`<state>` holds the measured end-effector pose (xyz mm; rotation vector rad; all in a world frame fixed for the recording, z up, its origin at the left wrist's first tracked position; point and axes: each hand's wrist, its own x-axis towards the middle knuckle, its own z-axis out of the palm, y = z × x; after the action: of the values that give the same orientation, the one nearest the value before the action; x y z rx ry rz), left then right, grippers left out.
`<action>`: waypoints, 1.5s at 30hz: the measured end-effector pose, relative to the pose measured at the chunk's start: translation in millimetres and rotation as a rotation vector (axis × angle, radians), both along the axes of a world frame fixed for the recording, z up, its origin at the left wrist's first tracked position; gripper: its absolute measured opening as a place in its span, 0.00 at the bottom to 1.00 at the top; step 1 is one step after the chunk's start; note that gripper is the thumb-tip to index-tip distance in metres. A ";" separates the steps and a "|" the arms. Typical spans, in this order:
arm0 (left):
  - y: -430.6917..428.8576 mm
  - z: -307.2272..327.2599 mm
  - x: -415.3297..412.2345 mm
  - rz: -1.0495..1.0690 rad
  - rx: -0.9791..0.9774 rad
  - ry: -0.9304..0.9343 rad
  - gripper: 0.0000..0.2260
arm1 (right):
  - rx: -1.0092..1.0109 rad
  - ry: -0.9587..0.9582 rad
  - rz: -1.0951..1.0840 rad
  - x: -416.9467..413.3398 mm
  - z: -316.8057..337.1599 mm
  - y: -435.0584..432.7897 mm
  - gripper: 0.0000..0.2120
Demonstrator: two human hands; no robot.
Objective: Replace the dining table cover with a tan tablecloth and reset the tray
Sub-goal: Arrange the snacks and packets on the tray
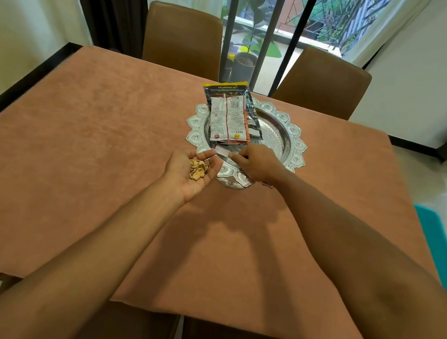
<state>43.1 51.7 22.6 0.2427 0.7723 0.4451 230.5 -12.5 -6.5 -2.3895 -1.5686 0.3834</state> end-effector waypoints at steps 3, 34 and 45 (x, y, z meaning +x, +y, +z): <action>-0.4 -1.6 -1.0 -0.004 0.005 -0.001 0.19 | 0.079 0.031 -0.053 2.6 8.1 2.2 0.27; -24.9 8.7 8.7 -0.066 -0.037 -0.089 0.16 | 0.671 0.001 -0.025 -82.3 53.9 -25.9 0.17; -28.7 0.7 9.2 -0.088 -0.032 -0.038 0.19 | 0.355 0.037 -0.375 0.9 12.8 -109.1 0.07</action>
<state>52.2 23.0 23.3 0.2366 0.7281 0.3525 231.4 -121.6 6.3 -2.3045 -1.0341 0.0634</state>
